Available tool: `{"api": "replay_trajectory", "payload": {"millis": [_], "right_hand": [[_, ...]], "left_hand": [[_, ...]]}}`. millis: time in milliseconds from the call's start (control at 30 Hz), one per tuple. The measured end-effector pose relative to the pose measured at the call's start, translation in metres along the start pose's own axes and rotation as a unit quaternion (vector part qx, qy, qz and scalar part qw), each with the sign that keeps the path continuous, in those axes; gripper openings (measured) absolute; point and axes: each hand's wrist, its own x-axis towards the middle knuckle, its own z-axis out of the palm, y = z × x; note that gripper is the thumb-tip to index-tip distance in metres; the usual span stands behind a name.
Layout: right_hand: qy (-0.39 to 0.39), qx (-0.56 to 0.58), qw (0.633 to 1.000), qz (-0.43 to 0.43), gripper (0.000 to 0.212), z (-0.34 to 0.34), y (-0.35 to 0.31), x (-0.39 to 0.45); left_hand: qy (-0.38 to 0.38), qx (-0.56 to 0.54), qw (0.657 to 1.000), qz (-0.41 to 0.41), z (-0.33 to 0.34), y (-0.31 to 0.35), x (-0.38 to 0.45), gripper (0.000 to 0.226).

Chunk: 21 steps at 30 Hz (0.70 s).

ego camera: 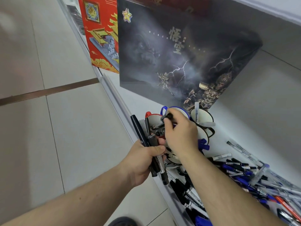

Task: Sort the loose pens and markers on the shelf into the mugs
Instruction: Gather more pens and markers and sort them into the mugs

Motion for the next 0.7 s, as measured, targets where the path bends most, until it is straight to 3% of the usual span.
{"api": "replay_trajectory", "payload": {"millis": [100, 200, 300, 367, 433, 500, 567, 700], "right_hand": [[-0.064, -0.064, 0.996, -0.006, 0.023, 0.016, 0.006, 0.005], [-0.222, -0.202, 0.954, -0.019, 0.03, 0.022, 0.008, 0.013], [-0.294, -0.207, 0.933, -0.029, 0.041, 0.016, 0.009, 0.018], [-0.25, -0.137, 0.959, 0.006, 0.045, 0.004, 0.009, 0.014], [-0.137, 0.01, 0.986, 0.089, 0.042, -0.011, 0.003, 0.002], [-0.087, 0.145, 0.976, 0.136, 0.028, -0.028, -0.007, -0.017], [-0.102, 0.191, 0.967, 0.134, 0.014, -0.04, -0.015, -0.04], [-0.14, 0.143, 0.971, 0.129, 0.022, -0.054, -0.014, -0.068]], "left_hand": [[-0.013, 0.002, 1.0, 0.009, 0.0, 0.001, -0.001, 0.028], [-0.018, 0.008, 1.0, 0.01, -0.001, -0.001, 0.0, 0.029], [-0.04, 0.01, 0.999, 0.01, 0.0, 0.0, -0.001, 0.029], [-0.053, 0.008, 0.999, 0.009, 0.0, 0.0, -0.001, 0.027], [-0.065, 0.024, 0.997, 0.015, 0.0, -0.002, -0.001, 0.025], [-0.088, 0.057, 0.994, 0.033, 0.0, -0.004, -0.002, 0.023], [-0.136, 0.085, 0.986, 0.052, 0.003, -0.005, -0.003, 0.028], [-0.23, 0.14, 0.961, 0.065, 0.009, -0.01, -0.007, 0.025]]}}
